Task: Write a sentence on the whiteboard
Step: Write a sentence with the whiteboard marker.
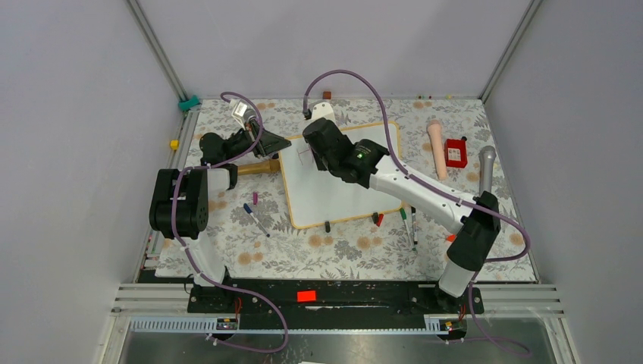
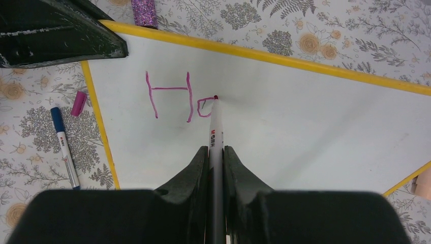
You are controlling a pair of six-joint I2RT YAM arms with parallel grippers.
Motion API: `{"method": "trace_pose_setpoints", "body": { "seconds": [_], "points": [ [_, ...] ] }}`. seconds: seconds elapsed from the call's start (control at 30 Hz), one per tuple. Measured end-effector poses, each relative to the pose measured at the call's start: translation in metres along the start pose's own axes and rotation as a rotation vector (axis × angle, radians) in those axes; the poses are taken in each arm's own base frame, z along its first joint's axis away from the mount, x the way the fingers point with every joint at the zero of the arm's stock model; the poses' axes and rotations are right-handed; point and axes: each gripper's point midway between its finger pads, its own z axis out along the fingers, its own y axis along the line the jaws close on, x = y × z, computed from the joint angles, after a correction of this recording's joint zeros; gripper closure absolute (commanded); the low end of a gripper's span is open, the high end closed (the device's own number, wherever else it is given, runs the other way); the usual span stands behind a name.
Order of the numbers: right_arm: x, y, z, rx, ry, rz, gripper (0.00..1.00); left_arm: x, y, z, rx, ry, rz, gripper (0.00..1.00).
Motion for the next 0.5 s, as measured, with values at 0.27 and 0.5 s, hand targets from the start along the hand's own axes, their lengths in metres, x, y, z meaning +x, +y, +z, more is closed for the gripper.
{"method": "trace_pose_setpoints", "body": {
  "seconds": [0.27,0.5],
  "points": [
    [0.002,0.0,0.0,0.0,0.003,0.005,1.0,0.0,0.0,0.0,0.0,0.0,0.0,1.0],
    [0.019,-0.002,-0.002,-0.004,0.029,0.024,1.0,0.0,0.0,0.0,-0.001,0.0,-0.002,1.0]
  ]
}}
